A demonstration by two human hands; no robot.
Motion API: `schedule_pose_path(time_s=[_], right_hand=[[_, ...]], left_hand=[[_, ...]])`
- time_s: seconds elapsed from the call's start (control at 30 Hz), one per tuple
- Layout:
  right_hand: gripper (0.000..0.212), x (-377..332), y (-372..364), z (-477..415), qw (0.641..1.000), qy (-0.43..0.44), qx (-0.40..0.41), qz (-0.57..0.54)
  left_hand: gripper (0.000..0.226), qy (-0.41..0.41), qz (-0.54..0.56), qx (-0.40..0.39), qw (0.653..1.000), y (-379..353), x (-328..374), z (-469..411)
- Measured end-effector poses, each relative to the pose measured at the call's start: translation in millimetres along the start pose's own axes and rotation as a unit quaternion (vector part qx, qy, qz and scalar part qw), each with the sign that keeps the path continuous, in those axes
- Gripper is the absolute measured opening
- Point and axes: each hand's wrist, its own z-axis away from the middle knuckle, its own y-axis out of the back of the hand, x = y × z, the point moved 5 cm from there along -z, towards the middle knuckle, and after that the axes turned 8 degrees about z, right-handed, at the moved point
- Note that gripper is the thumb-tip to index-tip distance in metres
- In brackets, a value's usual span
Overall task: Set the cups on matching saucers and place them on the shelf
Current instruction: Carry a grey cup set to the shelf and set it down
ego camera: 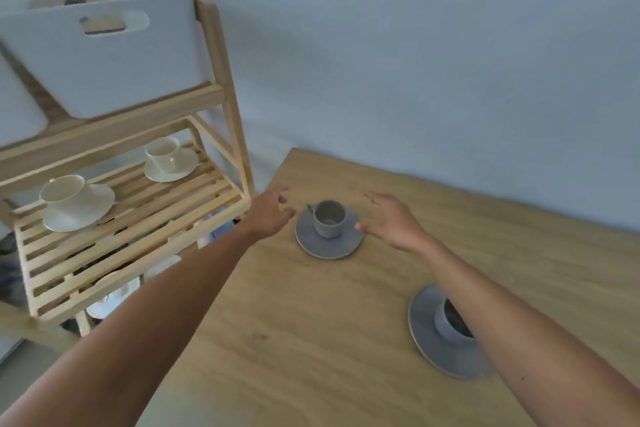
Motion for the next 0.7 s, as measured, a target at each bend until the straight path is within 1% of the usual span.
schedule_pose_path(time_s=[0.17, 0.23, 0.27, 0.33, 0.37, 0.4, 0.5, 0.7], right_hand=[[0.081, 27, -35, -15, 0.997, -0.049, -0.055, 0.013], [0.075, 30, -46, -20, 0.997, -0.050, -0.061, 0.014], [0.067, 31, -50, -23, 0.997, -0.047, -0.057, 0.006], [0.039, 31, -55, -28, 0.998, -0.042, -0.041, -0.022], [0.032, 30, -57, -30, 0.998, -0.039, -0.036, -0.034], [0.032, 30, -59, -32, 0.998, -0.039, -0.035, -0.045], [0.050, 27, -63, -40, 0.996, -0.040, -0.041, -0.072], [0.070, 33, -67, -47, 0.992, -0.072, -0.042, -0.095]], left_hand=[[0.054, 0.025, -0.010, -0.032, 0.999, -28, -23, -12], [0.051, 0.027, -0.014, -0.052, 0.998, -36, -31, -12], [0.050, 0.024, -0.014, -0.059, 0.998, -39, -33, -12], [0.047, 0.010, -0.010, -0.071, 0.997, -42, -34, -14], [0.046, 0.003, -0.008, -0.077, 0.997, -43, -33, -15], [0.046, -0.004, -0.008, -0.081, 0.997, -43, -32, -16], [0.047, -0.014, -0.003, -0.083, 0.996, -44, -31, -21], [0.051, -0.002, 0.015, -0.091, 0.996, -45, -34, -26]])
